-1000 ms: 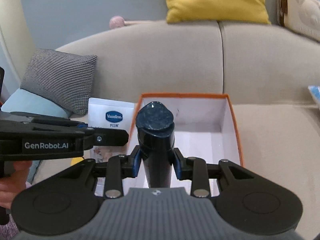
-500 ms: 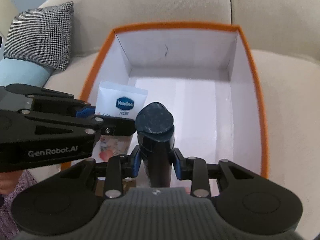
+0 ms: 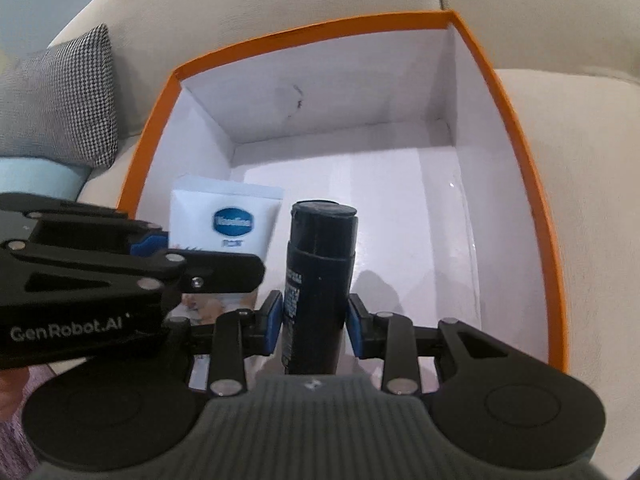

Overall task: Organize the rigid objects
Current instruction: 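Open the right tool to drop the spray can while the left tool releases the tube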

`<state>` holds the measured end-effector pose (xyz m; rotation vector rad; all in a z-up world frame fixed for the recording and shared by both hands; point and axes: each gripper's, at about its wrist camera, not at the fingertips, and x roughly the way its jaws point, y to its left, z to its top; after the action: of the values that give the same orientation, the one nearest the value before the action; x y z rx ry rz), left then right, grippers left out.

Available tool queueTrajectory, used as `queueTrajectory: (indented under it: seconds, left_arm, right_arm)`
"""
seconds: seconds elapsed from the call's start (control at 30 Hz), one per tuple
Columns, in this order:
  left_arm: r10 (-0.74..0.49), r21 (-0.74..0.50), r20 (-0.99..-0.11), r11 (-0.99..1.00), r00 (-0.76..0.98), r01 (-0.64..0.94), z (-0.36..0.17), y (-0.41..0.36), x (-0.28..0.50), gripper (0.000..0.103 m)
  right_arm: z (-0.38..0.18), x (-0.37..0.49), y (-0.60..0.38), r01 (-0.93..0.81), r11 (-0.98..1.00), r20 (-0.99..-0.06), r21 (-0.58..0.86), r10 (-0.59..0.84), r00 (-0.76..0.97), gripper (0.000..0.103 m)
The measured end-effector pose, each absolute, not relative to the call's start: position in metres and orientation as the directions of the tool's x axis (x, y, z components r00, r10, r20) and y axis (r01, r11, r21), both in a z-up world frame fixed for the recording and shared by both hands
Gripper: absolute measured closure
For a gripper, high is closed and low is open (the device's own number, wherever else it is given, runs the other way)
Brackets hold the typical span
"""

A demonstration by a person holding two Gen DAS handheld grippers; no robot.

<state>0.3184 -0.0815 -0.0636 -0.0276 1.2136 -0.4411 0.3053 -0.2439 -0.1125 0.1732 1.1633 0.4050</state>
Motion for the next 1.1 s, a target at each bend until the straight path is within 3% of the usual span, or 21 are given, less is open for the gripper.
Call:
queueTrajectory:
  seconds: [0.3,0.87,1.03,1.1]
  left_arm:
    - [-0.227,-0.107,-0.947,0.891,0.227,0.442,-0.062,-0.113,0.335,0.085]
    - [-0.176,-0.172,-0.982,0.702,-0.066,0.692,-0.054,-0.114,0.320,0.087]
    - [-0.105,-0.074,-0.994,0.705,0.000,0.706,-0.066,-0.125,0.321,0.087]
    - [-0.148,-0.076,-0.988,0.703,0.041,0.707,-0.066,-0.125,0.322,0.086]
  right_arm:
    - [-0.121,0.311,-0.272,-0.129,0.898,-0.841,0.421,0.440,0.316,0.068]
    - [-0.119,0.308,-0.268,-0.155,0.895,-0.838,0.418,0.446,0.314,0.067]
    - [-0.120,0.308,-0.255,-0.198,0.896,-0.844,0.398,0.442,0.305,0.068]
    - [-0.121,0.308,-0.253,-0.197,0.893,-0.845,0.404,0.447,0.294,0.069]
